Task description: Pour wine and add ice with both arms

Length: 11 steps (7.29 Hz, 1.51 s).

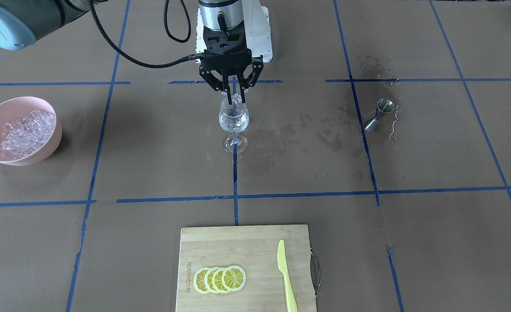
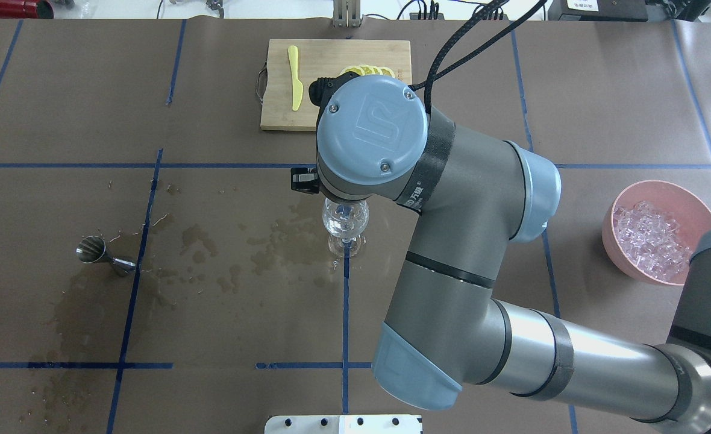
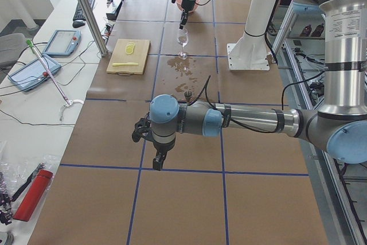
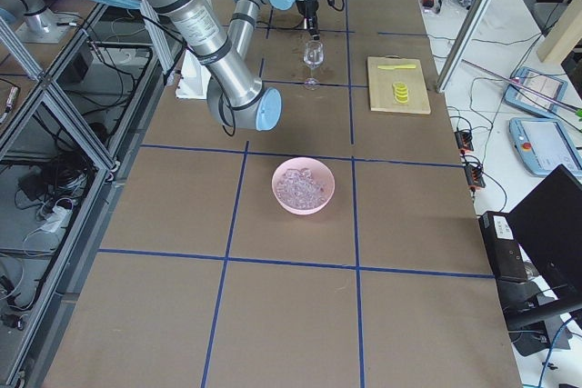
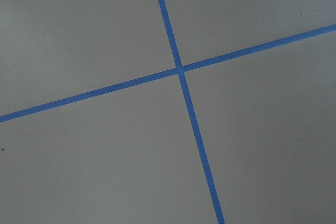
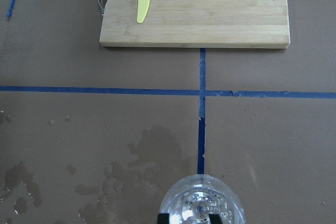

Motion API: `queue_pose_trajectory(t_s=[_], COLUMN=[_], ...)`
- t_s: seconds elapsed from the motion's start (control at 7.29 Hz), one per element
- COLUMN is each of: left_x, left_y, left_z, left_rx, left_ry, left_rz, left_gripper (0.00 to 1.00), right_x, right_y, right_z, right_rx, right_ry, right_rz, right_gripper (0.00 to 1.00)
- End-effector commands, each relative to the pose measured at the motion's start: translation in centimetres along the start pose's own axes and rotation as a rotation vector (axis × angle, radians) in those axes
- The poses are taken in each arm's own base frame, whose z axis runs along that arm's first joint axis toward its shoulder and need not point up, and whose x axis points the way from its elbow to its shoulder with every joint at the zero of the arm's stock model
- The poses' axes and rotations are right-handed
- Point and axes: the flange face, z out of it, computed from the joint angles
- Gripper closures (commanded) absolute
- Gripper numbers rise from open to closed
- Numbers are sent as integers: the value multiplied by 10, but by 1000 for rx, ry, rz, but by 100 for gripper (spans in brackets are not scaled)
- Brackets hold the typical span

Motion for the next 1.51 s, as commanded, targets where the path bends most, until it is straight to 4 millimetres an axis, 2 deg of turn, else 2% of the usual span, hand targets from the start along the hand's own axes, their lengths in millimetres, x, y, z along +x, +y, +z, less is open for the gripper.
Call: queue_pose_trajectory(t_s=[0.0,0.14,0.27,0.41,0.55,0.69,0.82,1.1,1.37], left_x=[0,0,0,0,0,0,-1,-7,-4], left_y=[-1,0,0,0,0,0,0,3,2], left_z=[0,0,0,0,0,0,1,8,4], left_rx=[2,1,1,-1,0,1,0,-11,-5], left_ry=[0,0,0,-1,-3,-3,-5,1,2], left_rz=[2,1,1,0,1,3,2,-5,-2], left_gripper=[0,0,0,0,0,0,0,0,0], right_x=[2,3,3,3,2,8,23,82,182], right_y=[3,4,4,3,4,-8,-20,-58,-90], right_z=[5,5,5,5,4,0,2,1,-5], right_rx=[-8,-9,-10,-9,-11,0,5,-23,-84], right_ry=[20,25,26,27,24,24,37,62,86], right_rz=[2,2,2,2,-1,-2,9,-42,-160], right_gripper=[56,56,49,0,0,0,0,0,0])
